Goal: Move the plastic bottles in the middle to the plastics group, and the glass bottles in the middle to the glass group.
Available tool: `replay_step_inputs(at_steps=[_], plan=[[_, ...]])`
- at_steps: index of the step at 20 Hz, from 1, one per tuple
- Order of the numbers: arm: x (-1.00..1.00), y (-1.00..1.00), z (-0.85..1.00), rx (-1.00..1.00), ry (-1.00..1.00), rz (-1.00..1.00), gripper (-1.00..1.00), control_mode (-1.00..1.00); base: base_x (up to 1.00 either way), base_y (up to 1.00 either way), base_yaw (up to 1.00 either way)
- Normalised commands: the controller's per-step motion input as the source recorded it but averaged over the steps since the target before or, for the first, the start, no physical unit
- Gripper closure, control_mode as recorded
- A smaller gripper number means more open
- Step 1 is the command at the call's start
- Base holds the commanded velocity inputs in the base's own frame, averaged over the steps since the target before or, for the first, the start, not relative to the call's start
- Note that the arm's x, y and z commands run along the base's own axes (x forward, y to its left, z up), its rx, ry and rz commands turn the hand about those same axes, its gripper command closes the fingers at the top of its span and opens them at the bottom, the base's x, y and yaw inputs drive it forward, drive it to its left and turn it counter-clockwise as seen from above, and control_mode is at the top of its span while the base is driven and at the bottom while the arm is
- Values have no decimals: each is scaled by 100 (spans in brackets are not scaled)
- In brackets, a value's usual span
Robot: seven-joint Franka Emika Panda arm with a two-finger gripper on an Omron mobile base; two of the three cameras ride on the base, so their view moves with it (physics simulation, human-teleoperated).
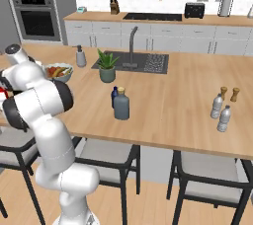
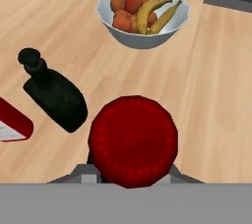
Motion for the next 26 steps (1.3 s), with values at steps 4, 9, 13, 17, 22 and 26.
replay_step_inputs(at_steps=[4,9,13,17,22,26], plan=[[4,0,-33,0,4,0,100,-100,0,0,0],[0,0,-28,0,5,0,100,-100,0,0,0],[0,0,-24,0,8,0,100,-100,0,0,0],[0,0,-31,0,9,0,100,-100,0,0,0],[0,0,-22,0,10,0,100,-100,0,0,0],[0,0,0,0,0,0,-100,-100,0,0,0]])
